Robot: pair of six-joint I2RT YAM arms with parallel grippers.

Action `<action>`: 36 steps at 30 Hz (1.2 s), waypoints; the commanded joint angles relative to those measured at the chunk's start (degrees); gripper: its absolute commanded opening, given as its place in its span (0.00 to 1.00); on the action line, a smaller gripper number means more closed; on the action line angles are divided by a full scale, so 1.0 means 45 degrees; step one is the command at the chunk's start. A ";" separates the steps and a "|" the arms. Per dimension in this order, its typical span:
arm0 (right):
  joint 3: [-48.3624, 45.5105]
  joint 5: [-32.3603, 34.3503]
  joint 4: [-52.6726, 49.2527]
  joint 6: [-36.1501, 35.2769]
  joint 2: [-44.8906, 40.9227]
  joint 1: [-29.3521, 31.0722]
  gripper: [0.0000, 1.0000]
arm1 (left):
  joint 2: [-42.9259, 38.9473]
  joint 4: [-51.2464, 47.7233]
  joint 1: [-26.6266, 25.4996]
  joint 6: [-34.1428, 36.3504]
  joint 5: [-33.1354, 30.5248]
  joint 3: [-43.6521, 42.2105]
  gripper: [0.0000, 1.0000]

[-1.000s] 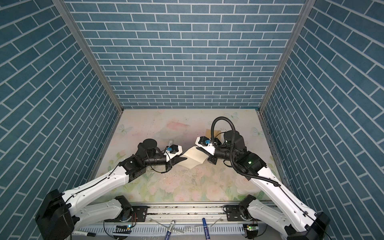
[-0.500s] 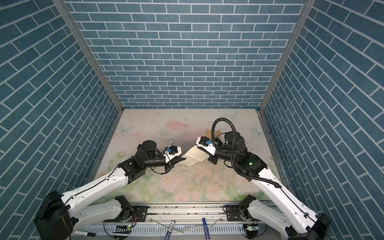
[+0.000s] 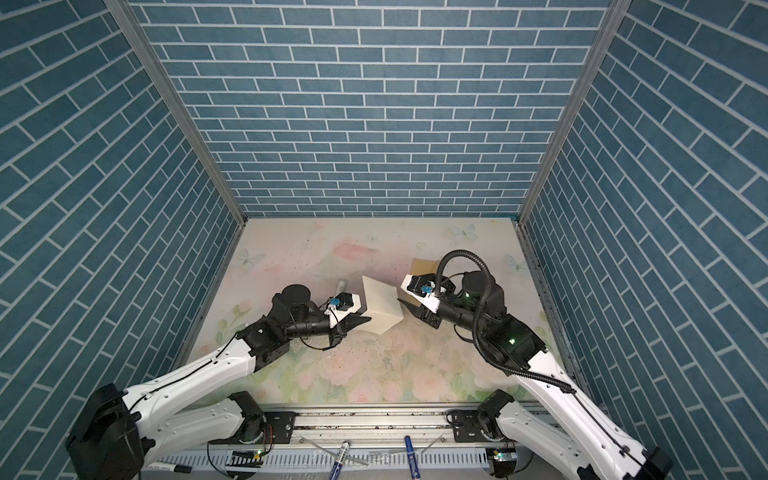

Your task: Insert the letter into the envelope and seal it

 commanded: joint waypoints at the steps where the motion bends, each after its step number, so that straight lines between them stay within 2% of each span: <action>1: -0.0544 -0.1028 0.0496 0.0320 -0.0416 0.0027 0.59 | -0.0273 0.0632 -0.0056 -0.0345 0.0181 -0.0030 0.00; 7: -0.0259 -0.2989 0.0139 0.0617 0.0831 0.0064 0.59 | -0.0360 0.1085 -0.0056 -0.0473 0.0376 -0.0096 0.00; 14: 0.0267 -0.3680 0.0224 0.0486 0.2265 0.0284 0.51 | -0.0449 0.0986 -0.0089 -0.0455 0.0533 -0.0093 0.00; 27: 0.0679 -0.3977 0.0594 0.0256 0.3555 0.0931 0.36 | -0.0409 0.0949 -0.0075 -0.0439 0.0688 -0.0024 0.00; 36: 0.0692 -0.3908 0.0530 0.0178 0.3704 0.1001 0.17 | -0.0457 0.0841 -0.0079 -0.0382 0.0687 -0.0063 0.00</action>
